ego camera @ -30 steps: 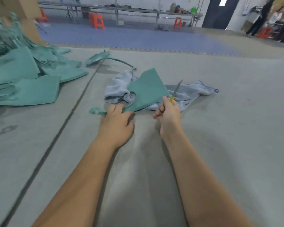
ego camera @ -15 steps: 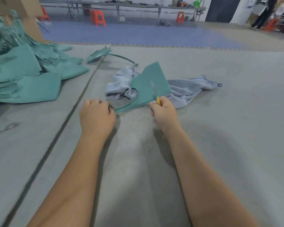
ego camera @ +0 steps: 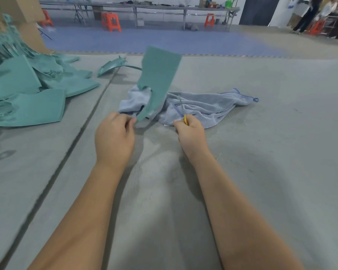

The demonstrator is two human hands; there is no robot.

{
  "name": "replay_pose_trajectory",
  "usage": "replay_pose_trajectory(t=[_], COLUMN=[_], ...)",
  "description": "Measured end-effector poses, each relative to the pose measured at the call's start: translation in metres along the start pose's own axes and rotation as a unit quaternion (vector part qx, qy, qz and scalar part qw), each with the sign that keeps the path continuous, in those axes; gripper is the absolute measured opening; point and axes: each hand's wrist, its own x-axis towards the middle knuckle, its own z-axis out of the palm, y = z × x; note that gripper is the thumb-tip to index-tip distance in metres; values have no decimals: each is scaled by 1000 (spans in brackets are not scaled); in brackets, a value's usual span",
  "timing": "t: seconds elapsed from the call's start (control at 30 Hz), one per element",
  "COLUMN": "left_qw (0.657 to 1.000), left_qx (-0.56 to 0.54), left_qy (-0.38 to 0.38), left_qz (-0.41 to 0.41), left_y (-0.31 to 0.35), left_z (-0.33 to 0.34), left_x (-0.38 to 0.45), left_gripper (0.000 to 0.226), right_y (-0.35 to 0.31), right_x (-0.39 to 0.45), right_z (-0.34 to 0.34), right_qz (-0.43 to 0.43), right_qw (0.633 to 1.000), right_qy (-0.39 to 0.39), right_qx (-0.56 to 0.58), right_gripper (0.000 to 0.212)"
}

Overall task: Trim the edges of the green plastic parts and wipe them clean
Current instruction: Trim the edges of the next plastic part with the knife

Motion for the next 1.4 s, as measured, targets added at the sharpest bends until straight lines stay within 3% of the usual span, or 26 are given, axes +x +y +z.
replay_pose_trajectory(t=[0.13,0.23,0.33,0.47,0.63,0.7,0.83,1.07,1.13,1.23,1.33,1.4], left_qw=[996,986,967,962,968,967,884,786,763,782,797,771], left_qx=[11,56,125,127,25,-77,-344,-523,-556,-515,-478,-509], left_qy=[59,-46,-180,-203,-175,-142,-160,-191,-201,-227,-226,-206], left_qz=[-63,-150,-132,-133,-175,-198,-272,-268,-260,-266,-292,-321], left_y=[-7,-13,-11,-10,-11,-6,2,5,7,10,11,10], left_z=[-8,-3,6,9,10,12,14,3,2,5,11,12], left_x=[3,3,-3,-2,-1,1,1,3,3,1,1,3], left_gripper=[21,25,31,38,38,35,31,31,30,30,30,35], right_y=[0,1,2,-1,-2,-2,-4,-14,-15,-14,-11,-11], right_x=[1,0,-1,-5,-3,-2,-2,-8,-7,-2,-2,-4], right_z=[-2,-3,-3,-5,-4,-3,-6,-7,-5,-6,-8,-8], right_qz=[4,-7,-10,-19,-1,-2,-15,28,68,107,106,83], right_qw=[1000,1000,1000,999,998,998,998,960,946,934,948,960], right_qy=[0,2,8,7,19,41,29,-144,-159,-160,-138,-131], right_qx=[10,5,8,31,66,36,61,240,273,300,268,234], right_gripper=[38,40,40,35,34,34,33,21,32,60,47,30])
